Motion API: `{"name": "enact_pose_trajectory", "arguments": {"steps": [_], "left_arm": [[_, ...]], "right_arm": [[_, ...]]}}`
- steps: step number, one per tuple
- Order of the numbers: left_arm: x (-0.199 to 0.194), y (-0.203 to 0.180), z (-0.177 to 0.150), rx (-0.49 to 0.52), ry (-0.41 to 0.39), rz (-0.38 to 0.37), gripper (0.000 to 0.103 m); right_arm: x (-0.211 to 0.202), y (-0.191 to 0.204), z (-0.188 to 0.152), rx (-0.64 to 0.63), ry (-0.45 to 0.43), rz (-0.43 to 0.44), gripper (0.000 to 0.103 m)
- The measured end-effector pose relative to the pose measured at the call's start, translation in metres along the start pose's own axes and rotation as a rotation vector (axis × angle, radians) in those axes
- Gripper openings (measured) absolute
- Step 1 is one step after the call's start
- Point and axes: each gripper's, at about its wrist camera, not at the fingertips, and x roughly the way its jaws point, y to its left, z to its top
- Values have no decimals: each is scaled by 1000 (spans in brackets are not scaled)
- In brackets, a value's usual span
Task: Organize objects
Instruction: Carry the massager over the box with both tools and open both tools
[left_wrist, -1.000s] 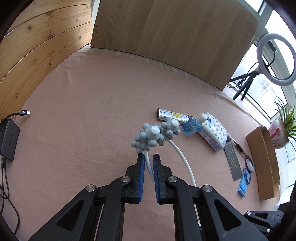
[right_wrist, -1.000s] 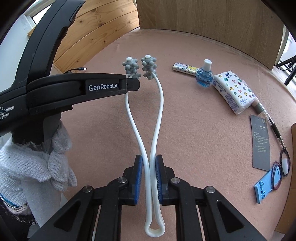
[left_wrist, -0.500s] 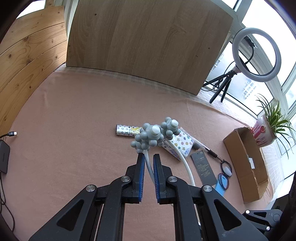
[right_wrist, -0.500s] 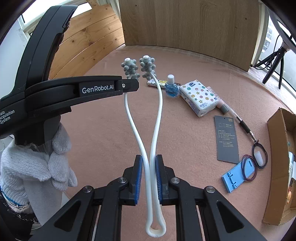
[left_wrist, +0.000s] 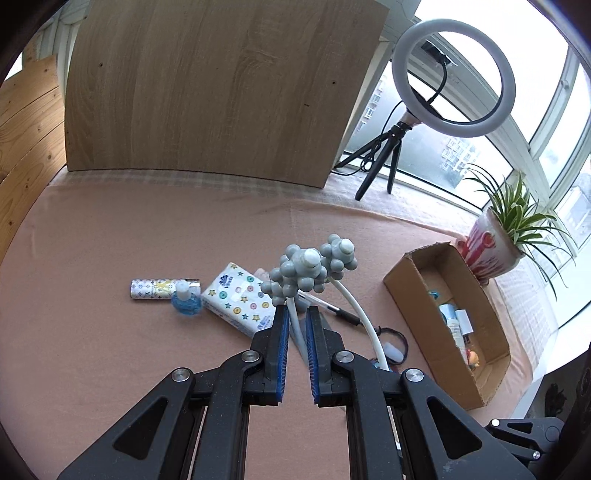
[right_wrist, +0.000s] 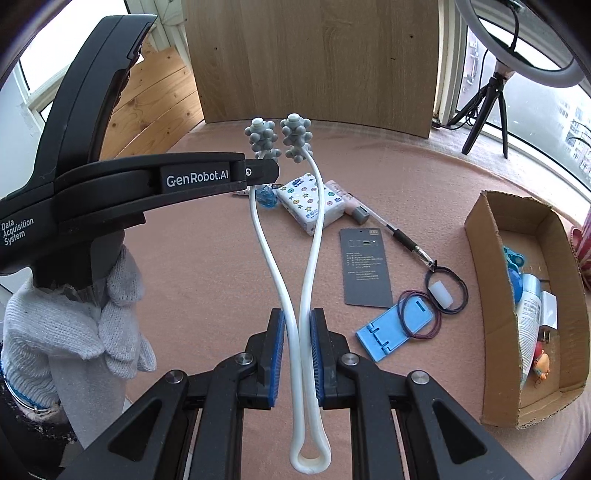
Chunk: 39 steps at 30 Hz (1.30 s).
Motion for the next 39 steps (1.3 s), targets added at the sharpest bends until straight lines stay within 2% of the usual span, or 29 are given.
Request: {"name": "enact_pose_trajectory", "arguments": {"steps": [18, 33, 35, 36, 38, 39], "left_arm": [[57, -163, 20, 139, 22, -137, 10], [115, -238, 31, 211, 70, -136, 10], [121, -244, 32, 229, 78, -132, 13], [124, -246, 32, 238, 83, -120, 19], [128, -248, 32, 235, 78, -85, 75], [129, -247, 33, 231, 67, -79, 81]], "right_arm": [[-60, -125, -26, 145, -73, -126, 13], [-64, -207, -30, 227, -76, -153, 13], [-63, -213, -30, 235, -77, -156, 13], [-64, -216, -30, 243, -78, -160, 14], [-65, -220, -31, 245, -87, -174, 19], [-66, -221, -30, 241, -87, -188, 35]]}}
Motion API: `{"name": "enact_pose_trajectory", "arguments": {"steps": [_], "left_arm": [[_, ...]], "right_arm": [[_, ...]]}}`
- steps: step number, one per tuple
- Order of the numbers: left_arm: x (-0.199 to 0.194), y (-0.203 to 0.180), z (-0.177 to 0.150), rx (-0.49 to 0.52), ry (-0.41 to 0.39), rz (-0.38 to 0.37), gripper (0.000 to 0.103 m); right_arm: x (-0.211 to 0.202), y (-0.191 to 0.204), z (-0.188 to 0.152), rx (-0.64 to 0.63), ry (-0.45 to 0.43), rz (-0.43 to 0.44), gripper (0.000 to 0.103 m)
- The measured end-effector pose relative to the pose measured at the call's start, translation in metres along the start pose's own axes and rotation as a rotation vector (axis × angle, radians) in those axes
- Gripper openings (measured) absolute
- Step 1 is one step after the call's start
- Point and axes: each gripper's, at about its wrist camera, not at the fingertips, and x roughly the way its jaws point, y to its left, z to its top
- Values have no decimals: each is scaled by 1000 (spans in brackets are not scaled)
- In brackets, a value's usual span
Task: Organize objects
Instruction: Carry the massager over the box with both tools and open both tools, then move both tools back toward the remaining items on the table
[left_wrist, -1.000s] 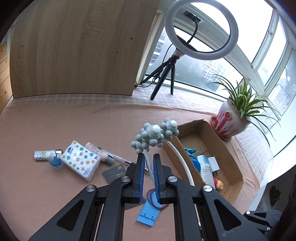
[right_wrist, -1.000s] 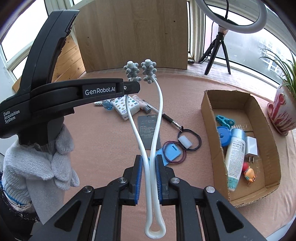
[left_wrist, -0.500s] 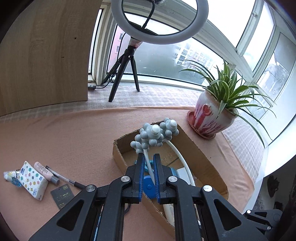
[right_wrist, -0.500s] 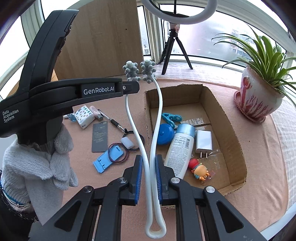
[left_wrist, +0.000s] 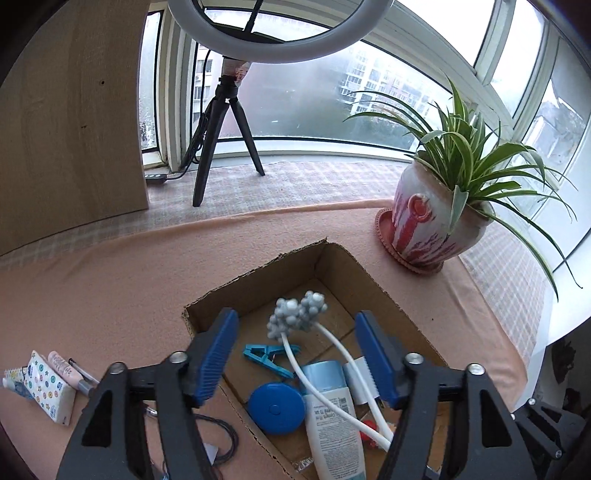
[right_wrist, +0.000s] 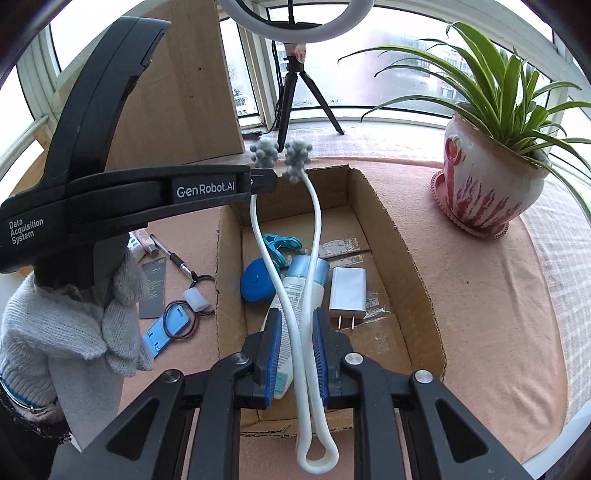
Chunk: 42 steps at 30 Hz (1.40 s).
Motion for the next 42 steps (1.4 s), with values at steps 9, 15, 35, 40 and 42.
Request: {"name": "enact_pose_trajectory", "arguments": {"steps": [9, 15, 35, 40, 42], "left_arm": [[2, 15, -1, -21, 12, 34, 81], [-6, 27, -6, -32, 13, 55, 81], [-56, 112, -37, -76, 41, 185, 81], [-69, 167, -46, -135, 76, 224, 81], [-71, 190, -49, -168, 90, 238, 81]], "right_arm": [[-14, 0, 3, -22, -70, -75, 69], [-10, 2, 3, -15, -55, -60, 69], [-5, 36, -1, 13, -67, 14, 69], [-2, 50, 4, 11, -92, 34, 69], [-1, 58, 6, 5, -101, 43, 69]]}}
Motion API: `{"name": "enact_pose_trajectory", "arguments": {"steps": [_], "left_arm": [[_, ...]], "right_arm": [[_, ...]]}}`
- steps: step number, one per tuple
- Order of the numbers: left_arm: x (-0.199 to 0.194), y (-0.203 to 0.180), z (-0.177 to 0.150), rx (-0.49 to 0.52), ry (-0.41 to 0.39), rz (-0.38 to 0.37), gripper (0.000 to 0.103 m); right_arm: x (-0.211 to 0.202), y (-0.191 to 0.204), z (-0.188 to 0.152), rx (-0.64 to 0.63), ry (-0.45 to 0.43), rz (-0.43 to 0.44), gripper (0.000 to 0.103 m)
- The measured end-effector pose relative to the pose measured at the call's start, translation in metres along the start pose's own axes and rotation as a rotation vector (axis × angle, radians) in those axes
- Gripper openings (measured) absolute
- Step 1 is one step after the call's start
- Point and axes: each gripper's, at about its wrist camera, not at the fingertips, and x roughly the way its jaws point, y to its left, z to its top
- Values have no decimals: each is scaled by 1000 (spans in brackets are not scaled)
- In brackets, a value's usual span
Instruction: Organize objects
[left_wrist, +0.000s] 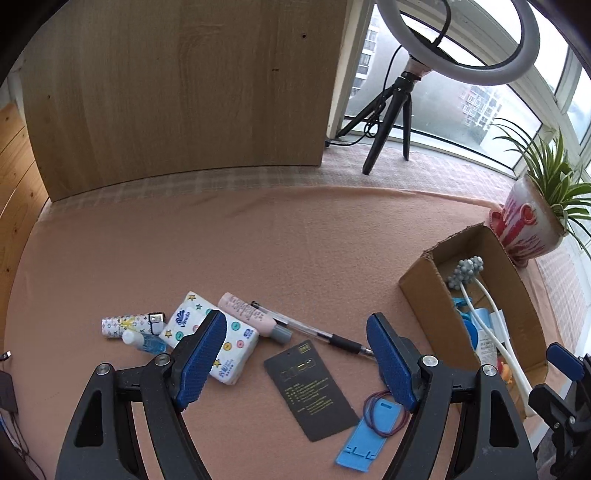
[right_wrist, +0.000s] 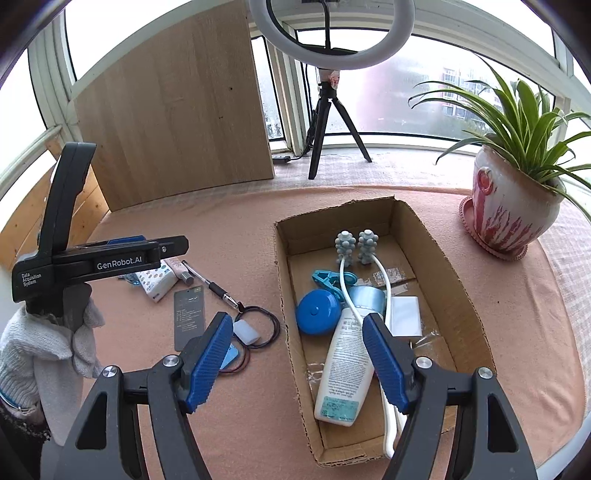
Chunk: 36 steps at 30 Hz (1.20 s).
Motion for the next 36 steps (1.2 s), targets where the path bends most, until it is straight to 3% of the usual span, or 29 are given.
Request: {"name": "enact_pose_trajectory", "arguments": {"steps": [5, 9, 13, 18, 21, 25, 29, 36], "left_arm": [[6, 50, 2, -60, 28, 31, 81], [16, 69, 7, -63, 50, 48, 81], [28, 70, 15, -34, 68, 56, 80], [52, 42, 25, 56, 100, 42, 79], [73, 22, 28, 110, 139, 24, 73], [101, 5, 29, 147, 197, 22, 56], [116, -9, 21, 198, 240, 8, 38], [104, -28, -3, 318, 244, -31, 27]], "right_arm": [[10, 11, 2, 28, 32, 58, 69], [21, 19, 2, 45, 80, 96, 69], [28, 26, 1, 66, 120, 142, 69], [35, 27, 2, 119, 156, 194, 69], [36, 29, 2, 128, 170, 209, 63], [38, 28, 0, 146, 193, 223, 52], [38, 22, -2, 169, 204, 229, 49], [39, 14, -4, 194, 214, 233, 49]]}}
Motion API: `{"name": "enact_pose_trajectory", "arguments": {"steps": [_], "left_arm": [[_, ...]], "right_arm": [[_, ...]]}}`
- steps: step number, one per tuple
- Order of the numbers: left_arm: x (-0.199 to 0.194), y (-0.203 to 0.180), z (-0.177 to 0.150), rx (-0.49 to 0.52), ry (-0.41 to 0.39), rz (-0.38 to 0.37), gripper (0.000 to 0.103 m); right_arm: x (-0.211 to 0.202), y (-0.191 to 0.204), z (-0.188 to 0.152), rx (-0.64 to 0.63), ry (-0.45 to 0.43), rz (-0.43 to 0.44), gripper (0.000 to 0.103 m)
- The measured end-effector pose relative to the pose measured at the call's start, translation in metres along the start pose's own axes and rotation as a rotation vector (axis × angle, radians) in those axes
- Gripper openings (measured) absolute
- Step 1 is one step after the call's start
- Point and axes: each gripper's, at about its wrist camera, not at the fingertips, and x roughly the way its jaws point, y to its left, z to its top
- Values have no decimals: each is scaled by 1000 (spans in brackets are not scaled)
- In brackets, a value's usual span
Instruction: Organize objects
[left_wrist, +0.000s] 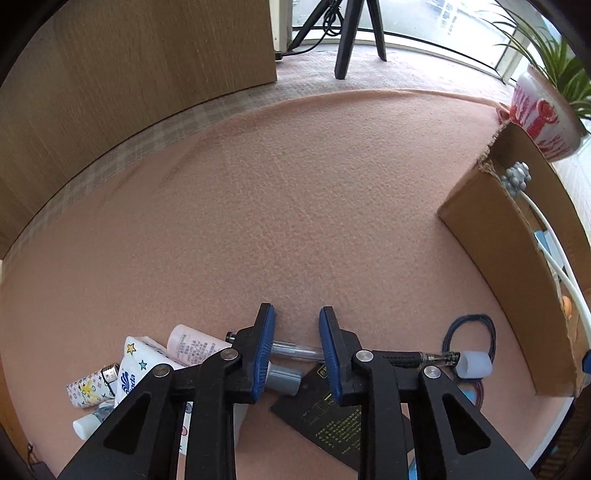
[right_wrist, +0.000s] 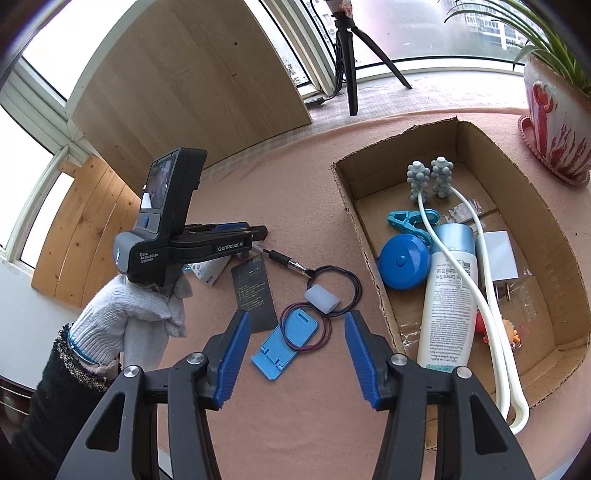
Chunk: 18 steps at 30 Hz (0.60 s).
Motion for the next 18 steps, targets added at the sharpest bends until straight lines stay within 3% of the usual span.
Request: {"name": "enact_pose_trajectory", "arguments": {"steps": [11, 15, 18], "left_arm": [[-28, -18, -80, 81, 8, -54, 27], [-39, -14, -113, 62, -1, -54, 27], [-47, -6, -134, 28, -13, -46, 27]], "right_arm": [[6, 7, -7, -7, 35, 37, 49], [18, 12, -13, 0, 71, 61, 47], [31, 16, -18, -5, 94, 56, 40]]}}
